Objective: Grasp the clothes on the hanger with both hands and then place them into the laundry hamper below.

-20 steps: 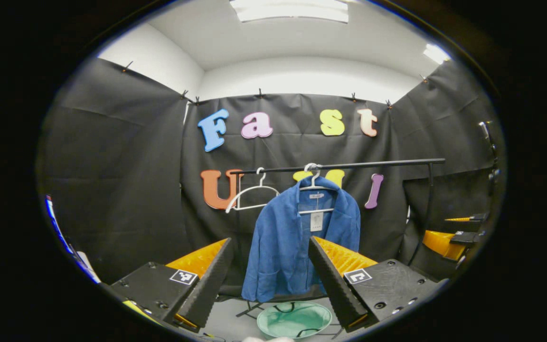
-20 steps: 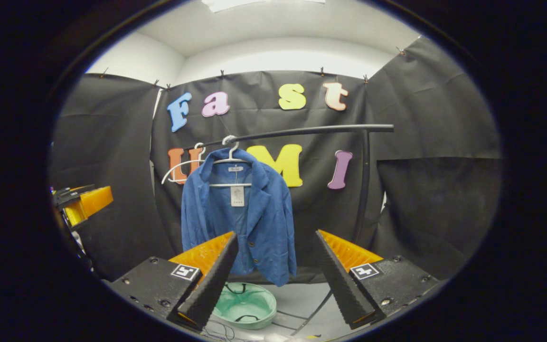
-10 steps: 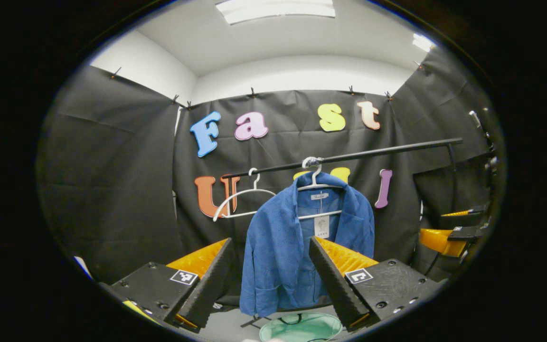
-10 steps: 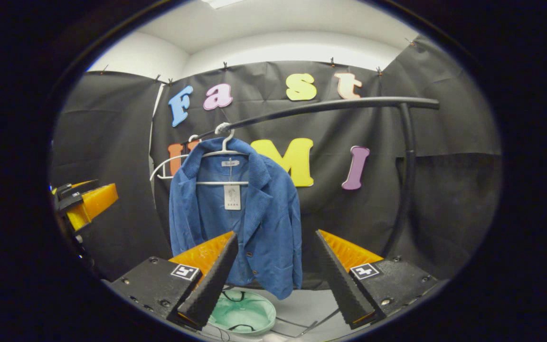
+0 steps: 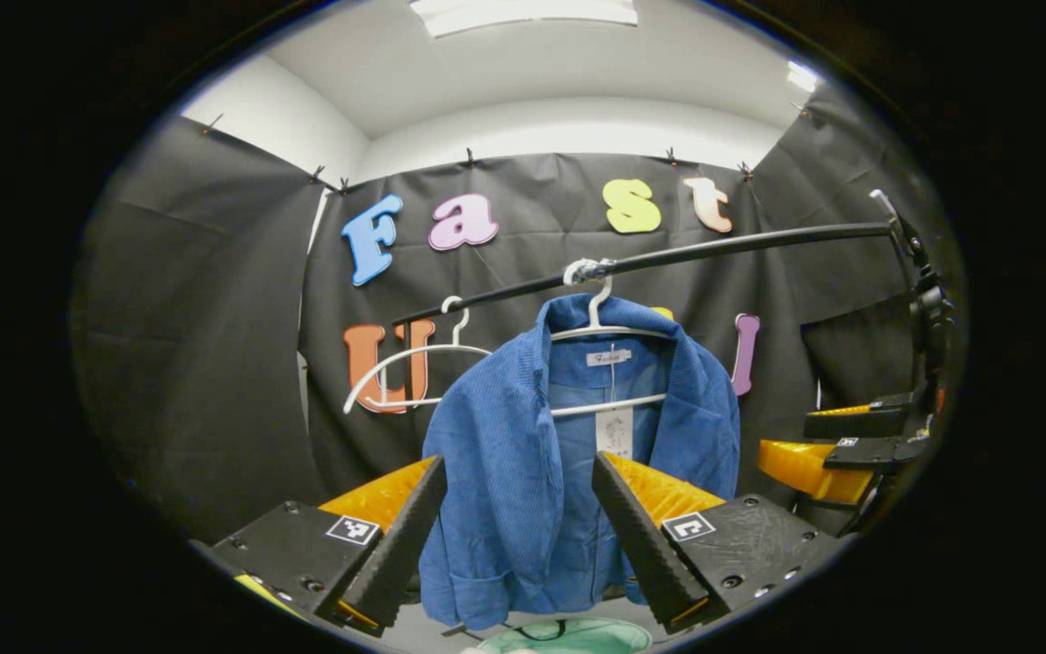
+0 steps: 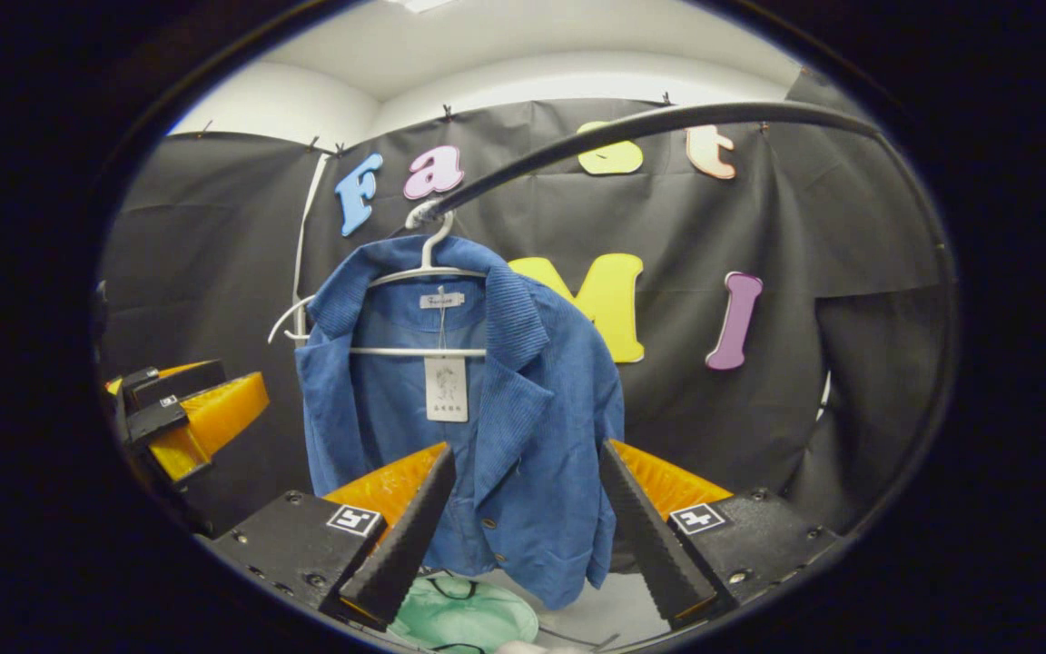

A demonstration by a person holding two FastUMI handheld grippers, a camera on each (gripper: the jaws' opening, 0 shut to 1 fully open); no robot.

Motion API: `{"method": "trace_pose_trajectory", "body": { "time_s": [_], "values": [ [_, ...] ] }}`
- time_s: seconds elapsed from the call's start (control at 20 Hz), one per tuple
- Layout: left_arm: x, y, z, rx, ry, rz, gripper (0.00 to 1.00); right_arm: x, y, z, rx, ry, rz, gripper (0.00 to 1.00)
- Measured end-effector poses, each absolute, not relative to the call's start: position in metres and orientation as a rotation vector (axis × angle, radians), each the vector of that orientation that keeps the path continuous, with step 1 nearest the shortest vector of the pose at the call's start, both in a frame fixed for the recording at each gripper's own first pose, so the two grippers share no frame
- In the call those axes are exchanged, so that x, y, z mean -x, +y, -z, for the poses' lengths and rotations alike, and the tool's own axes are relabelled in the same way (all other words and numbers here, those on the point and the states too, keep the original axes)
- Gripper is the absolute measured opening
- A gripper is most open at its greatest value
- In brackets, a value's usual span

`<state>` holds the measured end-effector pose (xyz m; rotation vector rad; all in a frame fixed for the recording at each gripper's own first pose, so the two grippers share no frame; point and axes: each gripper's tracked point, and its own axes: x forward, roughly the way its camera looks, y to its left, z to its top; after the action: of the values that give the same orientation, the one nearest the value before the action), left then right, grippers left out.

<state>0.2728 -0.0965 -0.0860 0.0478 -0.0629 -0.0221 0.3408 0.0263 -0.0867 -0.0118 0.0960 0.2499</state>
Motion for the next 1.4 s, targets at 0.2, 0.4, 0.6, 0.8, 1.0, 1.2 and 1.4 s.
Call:
{"method": "trace_pose_trajectory", "body": {
  "time_s": [0.2, 0.4, 0.6, 0.8, 1.0, 1.2, 1.4],
  "values": [
    [-0.308, -0.098, 0.104, -0.032, -0.042, 0.016, 0.98, -0.395, 0.036, 0.094, 0.027, 0.114, -0.279, 0.99],
    [-0.340, -0.092, 0.122, -0.067, -0.019, -0.035, 0.97, -0.434, 0.037, 0.101, 0.029, 0.131, -0.259, 0.99],
    [-0.369, -0.090, 0.137, -0.092, 0.016, -0.068, 0.98, -0.456, 0.052, 0.108, 0.006, 0.155, -0.282, 0.94],
    [-0.382, -0.084, 0.145, -0.097, 0.040, -0.098, 0.99, -0.463, 0.064, 0.111, 0.002, 0.165, -0.314, 0.81],
    [-0.390, -0.080, 0.154, -0.095, 0.070, -0.120, 0.57, -0.474, 0.063, 0.114, -0.001, 0.170, -0.306, 0.61],
    [-0.389, -0.068, 0.156, -0.114, 0.086, -0.175, 0.21, -0.474, 0.057, 0.114, 0.014, 0.166, -0.330, 0.22],
    [-0.391, -0.060, 0.156, -0.144, 0.088, -0.194, 0.05, -0.476, 0.043, 0.112, 0.048, 0.140, -0.345, 0.07]
  ]
}}
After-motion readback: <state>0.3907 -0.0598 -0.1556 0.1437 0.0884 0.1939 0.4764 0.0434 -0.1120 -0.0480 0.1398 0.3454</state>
